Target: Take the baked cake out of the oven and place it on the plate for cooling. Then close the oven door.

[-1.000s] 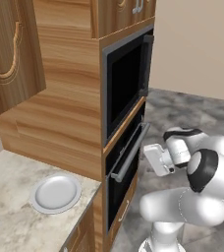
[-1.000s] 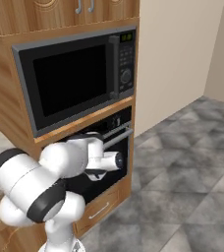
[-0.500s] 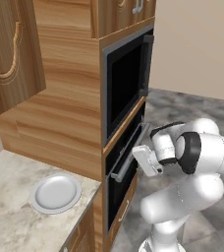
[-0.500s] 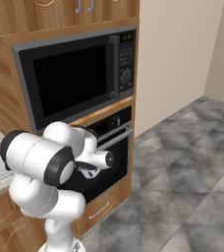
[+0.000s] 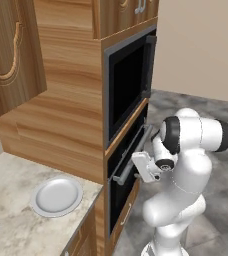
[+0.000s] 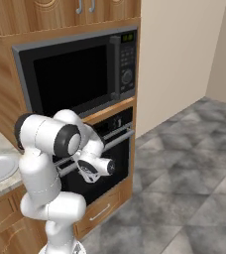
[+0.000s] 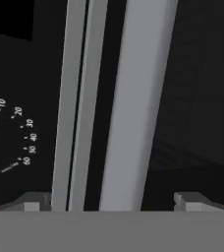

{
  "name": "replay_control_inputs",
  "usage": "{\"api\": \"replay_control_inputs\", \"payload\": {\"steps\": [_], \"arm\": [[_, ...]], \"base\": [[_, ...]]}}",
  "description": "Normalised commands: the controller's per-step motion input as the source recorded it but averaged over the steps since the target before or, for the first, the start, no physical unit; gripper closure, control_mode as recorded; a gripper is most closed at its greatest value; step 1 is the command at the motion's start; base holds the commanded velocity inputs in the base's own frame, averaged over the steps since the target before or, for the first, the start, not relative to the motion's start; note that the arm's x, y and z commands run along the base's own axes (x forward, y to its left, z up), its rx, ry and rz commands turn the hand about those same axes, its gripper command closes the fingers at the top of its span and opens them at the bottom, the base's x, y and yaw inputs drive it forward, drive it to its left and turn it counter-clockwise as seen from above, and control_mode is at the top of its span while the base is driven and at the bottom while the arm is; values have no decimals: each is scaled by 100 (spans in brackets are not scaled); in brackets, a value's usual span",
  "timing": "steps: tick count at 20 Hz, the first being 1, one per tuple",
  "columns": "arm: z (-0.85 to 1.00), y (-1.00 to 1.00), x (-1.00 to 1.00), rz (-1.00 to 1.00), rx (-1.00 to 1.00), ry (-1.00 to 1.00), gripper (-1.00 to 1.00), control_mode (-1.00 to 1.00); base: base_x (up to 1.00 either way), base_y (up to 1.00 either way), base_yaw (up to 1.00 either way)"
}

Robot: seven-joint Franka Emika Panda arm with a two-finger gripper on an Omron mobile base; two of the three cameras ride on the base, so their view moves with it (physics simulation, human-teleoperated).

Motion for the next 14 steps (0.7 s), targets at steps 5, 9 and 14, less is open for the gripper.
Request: {"api": "replay_control_inputs", "payload": {"steps": [5,9,14], "arm": [[-31,0,26,0,9,0,-100,-100],[-24,4,21,0,9,0,-100,-100],[-6,27,10,0,5,-1,-100,-100]], "base": [[0,0,0],[0,0,0],[0,0,0]]}}
